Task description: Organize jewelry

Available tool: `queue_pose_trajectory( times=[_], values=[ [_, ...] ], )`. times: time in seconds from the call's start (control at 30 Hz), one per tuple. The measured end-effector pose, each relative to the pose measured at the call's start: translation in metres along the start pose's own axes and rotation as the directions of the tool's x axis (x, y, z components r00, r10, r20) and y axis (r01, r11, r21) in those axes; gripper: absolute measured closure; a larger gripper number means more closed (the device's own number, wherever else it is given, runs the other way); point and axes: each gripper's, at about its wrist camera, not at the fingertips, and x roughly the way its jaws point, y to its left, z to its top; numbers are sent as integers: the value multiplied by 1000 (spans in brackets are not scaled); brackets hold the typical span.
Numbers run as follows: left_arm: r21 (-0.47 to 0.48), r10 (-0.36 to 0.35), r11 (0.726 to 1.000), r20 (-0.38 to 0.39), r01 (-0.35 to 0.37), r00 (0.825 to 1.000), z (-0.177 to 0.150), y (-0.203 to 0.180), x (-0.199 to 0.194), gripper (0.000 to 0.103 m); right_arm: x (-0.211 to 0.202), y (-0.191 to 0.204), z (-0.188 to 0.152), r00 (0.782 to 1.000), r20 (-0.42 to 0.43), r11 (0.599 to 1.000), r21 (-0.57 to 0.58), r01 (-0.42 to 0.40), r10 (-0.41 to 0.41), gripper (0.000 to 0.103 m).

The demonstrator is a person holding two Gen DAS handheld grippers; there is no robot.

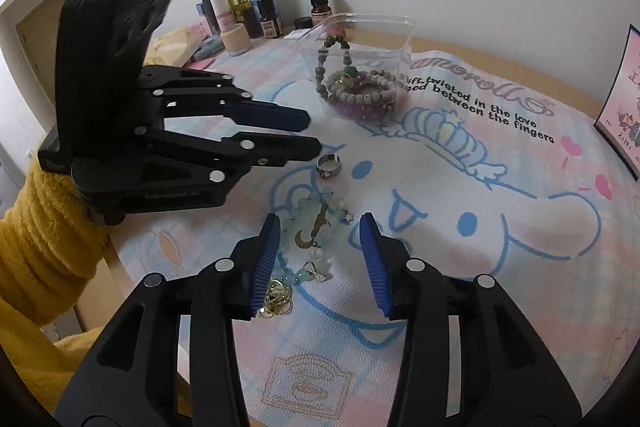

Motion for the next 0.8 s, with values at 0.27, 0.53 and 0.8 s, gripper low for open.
queue_pose_trajectory(
  times=[0.27,0.53,0.8],
  values=[
    [19,27,999,-68,-26,997,-1,-3,22,75,12,4,-2,999,-27,999,-23,43,-43,70],
    [33,30,999,-89,-27,996,-2,-5,27,75,16,13,-3,995,-23,992,-74,100,-102,86],
    [57,44,998,-80,-39,996,-3,-10,26,84,15,10,-2,995,-14,994,-53,95,-96,90]
  ],
)
